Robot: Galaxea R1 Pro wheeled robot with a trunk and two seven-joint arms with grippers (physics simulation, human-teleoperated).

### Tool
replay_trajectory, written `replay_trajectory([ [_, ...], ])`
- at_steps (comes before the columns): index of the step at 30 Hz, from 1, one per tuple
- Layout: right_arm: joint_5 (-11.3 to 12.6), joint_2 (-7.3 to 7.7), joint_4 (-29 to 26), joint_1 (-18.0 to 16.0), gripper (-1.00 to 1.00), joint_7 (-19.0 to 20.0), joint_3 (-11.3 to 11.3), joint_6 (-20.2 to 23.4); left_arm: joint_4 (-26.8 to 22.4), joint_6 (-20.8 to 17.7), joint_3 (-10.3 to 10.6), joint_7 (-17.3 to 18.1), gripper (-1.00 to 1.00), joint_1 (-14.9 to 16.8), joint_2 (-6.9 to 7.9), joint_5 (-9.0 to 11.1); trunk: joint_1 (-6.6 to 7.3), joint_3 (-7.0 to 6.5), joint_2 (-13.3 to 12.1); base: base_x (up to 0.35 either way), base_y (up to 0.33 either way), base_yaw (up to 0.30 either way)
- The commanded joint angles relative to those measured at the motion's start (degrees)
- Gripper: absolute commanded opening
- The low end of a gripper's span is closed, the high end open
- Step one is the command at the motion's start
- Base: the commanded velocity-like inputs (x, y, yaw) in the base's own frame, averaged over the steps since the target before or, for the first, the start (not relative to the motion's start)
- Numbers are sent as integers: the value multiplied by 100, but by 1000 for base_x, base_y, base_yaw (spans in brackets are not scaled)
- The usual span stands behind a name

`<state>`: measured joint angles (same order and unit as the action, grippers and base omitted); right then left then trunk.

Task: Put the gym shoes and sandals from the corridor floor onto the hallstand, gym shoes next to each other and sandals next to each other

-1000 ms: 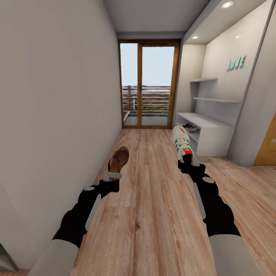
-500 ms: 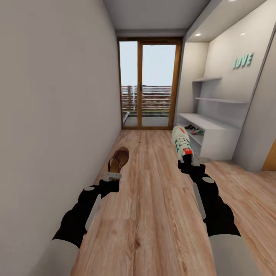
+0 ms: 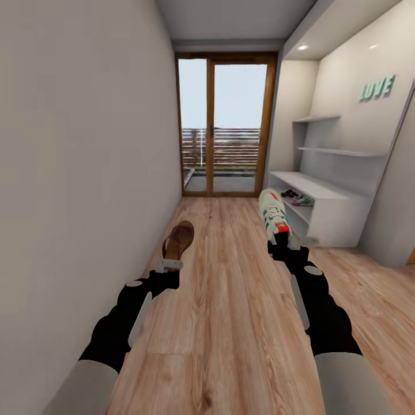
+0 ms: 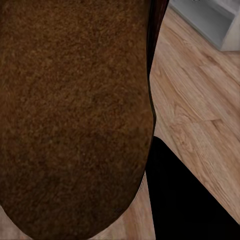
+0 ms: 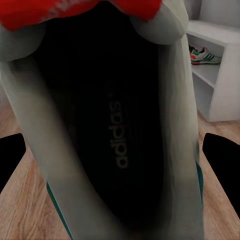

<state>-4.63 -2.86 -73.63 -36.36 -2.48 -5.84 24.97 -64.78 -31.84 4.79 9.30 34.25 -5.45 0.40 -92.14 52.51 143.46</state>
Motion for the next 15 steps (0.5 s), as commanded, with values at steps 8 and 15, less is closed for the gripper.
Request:
replay_trajectory([
  [8, -46, -4, -11, -5, -100, 2, -5, 34, -8, -33, -4, 28, -100, 3, 0, -13, -2, 6, 3, 347, 0, 0],
  [15, -47, -4, -11, -5, -100, 2, -7, 34, -8, -33, -4, 28, -100, 4, 0, -13, -2, 6, 3, 347, 0, 0],
])
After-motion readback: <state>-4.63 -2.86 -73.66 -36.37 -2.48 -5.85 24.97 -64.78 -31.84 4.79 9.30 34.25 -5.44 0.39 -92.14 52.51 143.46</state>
